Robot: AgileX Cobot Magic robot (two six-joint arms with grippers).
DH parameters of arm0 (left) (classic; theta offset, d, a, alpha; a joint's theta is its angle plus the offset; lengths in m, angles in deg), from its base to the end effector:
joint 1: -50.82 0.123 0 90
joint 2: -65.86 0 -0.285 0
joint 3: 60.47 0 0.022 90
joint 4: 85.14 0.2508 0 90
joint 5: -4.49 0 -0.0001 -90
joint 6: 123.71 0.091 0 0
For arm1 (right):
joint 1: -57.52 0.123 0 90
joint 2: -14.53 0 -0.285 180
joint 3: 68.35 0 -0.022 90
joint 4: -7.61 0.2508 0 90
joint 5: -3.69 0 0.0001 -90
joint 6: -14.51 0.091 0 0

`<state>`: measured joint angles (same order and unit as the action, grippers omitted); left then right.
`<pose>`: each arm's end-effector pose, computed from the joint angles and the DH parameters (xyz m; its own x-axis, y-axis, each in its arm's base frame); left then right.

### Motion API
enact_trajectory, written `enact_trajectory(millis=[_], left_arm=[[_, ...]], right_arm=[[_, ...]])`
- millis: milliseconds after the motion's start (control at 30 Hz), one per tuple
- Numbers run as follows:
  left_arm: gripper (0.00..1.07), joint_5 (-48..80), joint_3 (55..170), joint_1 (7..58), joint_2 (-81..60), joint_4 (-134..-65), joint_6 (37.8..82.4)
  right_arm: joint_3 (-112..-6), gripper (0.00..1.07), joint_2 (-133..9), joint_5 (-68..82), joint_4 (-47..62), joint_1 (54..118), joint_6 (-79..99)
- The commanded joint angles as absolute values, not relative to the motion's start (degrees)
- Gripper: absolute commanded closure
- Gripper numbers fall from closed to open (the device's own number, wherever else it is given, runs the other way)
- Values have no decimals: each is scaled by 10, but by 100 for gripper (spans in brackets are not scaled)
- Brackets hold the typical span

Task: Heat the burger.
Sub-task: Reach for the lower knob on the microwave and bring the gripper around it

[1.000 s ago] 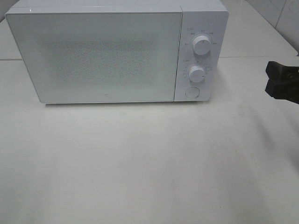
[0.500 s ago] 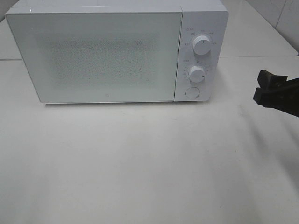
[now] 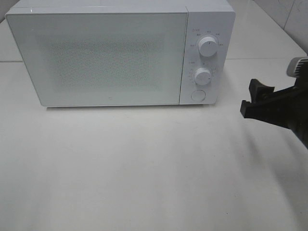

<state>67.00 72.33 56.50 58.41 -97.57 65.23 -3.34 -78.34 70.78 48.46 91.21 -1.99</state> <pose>-0.0092 -0.0184 0.2829 -0.4409 0.0100 -0.8975 0.0970 0.9946 -0.0365 0.1978 0.0660 0.1745 -0.1004 -0.0317 -0.9944 0.0585 0.9976 -0.0377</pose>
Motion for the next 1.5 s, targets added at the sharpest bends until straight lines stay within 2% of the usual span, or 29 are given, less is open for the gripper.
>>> enact_trajectory(millis=[33,167,667,1500], left_arm=[[9,663,722,563,597,-980,652],[9,663,722,563,597,-980,652],[9,663,722,563,597,-980,652],[9,663,722,563,597,-980,652]], right_arm=[[-52,31,-810,722,496,929,-26],[-84,31,-862,730,504,952,-26],[-170,31,-972,761,499,952,-15],[-300,31,-1076,754,465,942,-16]])
